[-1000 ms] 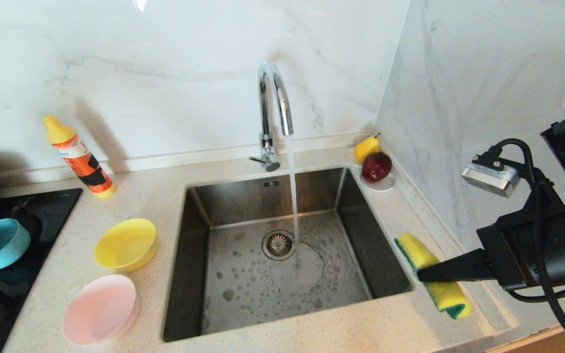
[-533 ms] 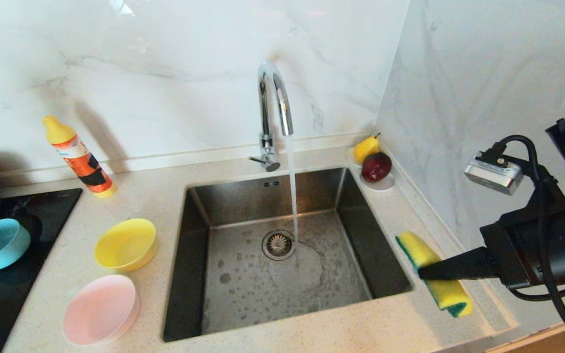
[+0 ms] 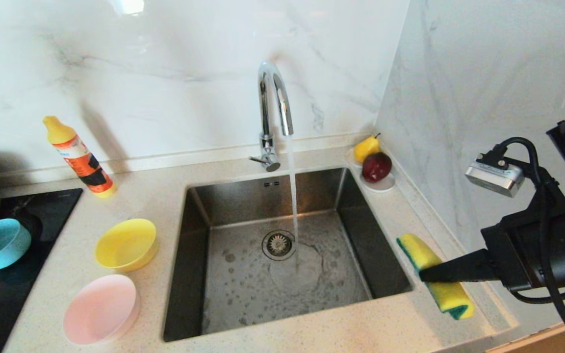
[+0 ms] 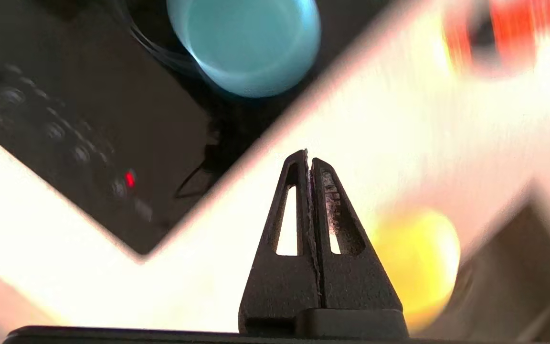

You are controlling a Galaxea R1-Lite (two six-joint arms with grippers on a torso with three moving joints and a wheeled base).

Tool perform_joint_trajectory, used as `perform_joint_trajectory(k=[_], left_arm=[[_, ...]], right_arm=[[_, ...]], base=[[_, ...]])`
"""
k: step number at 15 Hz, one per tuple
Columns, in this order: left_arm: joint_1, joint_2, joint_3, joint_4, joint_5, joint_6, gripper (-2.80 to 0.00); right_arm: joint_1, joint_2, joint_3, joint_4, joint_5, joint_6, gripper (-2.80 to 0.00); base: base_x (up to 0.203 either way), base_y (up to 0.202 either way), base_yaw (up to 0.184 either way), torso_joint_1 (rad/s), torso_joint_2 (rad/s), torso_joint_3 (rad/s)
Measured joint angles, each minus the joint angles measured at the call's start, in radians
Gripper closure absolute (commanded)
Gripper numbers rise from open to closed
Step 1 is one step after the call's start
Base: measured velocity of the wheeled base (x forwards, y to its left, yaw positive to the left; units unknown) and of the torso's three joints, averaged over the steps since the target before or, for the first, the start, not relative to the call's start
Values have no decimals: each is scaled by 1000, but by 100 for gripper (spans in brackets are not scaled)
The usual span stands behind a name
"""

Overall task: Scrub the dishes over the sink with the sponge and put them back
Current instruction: Wash the bowl

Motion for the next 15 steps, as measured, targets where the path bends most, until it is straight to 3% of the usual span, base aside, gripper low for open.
perform_joint_trajectory(k=[3,4,8,11,15], left_arm=[[-125,-73,94,45,-13,109,0],[-174,-86,127,52,-11,121,-280],[-324,-80,227,53,-7,131,-280],[-362,-28,279,19,-4,130,-280],[-373,63,363,-118,12,126,-280]], right_arm=[[0,-4,0,5,-2,0,0],[-1,-5,0,6,-2,0,0],[-3,-8,0,8,-3,0,0],[-3,-6,2,7,-2,0,0],[-3,-5,-1,5,-3,0,0]], base=[[0,0,0,0,0,0],[0,0,0,0,0,0],[0,0,0,0,0,0],[0,0,0,0,0,0],[0,0,0,0,0,0]])
